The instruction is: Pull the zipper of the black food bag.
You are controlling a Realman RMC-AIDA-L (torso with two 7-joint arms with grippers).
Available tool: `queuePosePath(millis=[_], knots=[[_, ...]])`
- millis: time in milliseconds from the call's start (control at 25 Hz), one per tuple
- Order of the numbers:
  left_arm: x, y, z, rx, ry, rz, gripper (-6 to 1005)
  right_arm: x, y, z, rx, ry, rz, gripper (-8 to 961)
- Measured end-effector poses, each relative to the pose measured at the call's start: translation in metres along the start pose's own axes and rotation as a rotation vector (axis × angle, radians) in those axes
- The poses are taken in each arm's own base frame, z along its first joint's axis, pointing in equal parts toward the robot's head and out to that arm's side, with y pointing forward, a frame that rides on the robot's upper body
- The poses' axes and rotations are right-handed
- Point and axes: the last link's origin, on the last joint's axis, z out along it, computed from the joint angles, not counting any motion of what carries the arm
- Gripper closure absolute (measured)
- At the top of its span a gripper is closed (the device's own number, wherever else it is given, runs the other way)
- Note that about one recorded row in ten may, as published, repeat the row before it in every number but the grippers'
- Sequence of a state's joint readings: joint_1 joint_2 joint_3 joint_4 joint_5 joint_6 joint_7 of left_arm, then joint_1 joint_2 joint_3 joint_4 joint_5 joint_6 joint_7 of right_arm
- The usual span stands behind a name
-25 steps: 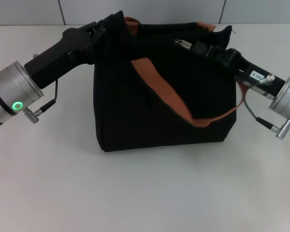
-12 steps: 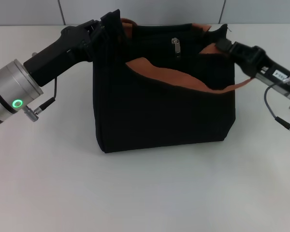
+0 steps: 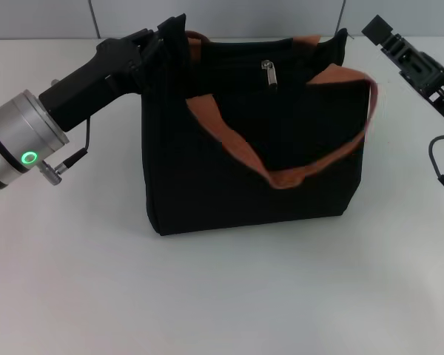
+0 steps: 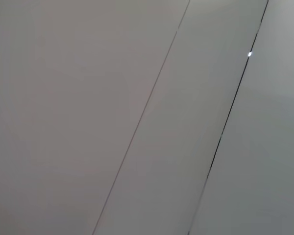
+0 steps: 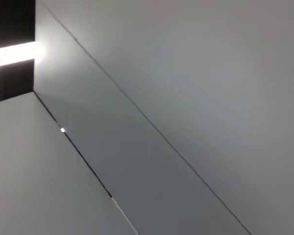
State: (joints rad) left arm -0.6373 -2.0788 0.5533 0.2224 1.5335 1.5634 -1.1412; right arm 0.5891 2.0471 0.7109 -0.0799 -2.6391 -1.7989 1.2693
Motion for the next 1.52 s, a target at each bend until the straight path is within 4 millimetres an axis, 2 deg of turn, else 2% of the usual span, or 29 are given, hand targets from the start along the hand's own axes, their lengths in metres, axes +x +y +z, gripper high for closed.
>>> queuePosePath(millis=[320, 520, 640, 840, 1160, 1360, 1520], knots=[[0.0, 0.002, 0.003, -0.013, -0.004, 0.0, 967, 0.015, 0.002, 0.012, 0.004, 0.011, -0.186, 806], [-0.001, 0.002, 0.003, -0.015, -0.006, -0.002, 967, 0.025, -0.008, 0.026, 0.054, 0.063, -0.193, 618], [-0.001, 0.002, 0.003, -0.015, -0.006, -0.003, 967, 0.03, -0.01, 0.03, 0.069, 0.084, -0.159, 446], [0.0, 0.002, 0.004, -0.015, -0.003, 0.001, 967, 0.038, -0.005, 0.034, 0.039, 0.114, -0.133, 447], [0.004, 0.003, 0.011, -0.035, 0.001, 0.011, 967, 0.038, 0.004, 0.018, 0.006, 0.088, -0.157, 449], [0.008, 0.007, 0.015, -0.072, 0.009, 0.005, 967, 0.028, 0.02, -0.008, -0.068, 0.006, -0.362, 450], [0.012, 0.009, 0.017, -0.096, 0.015, -0.015, 967, 0.012, 0.017, -0.024, -0.066, 0.02, -0.492, 451]])
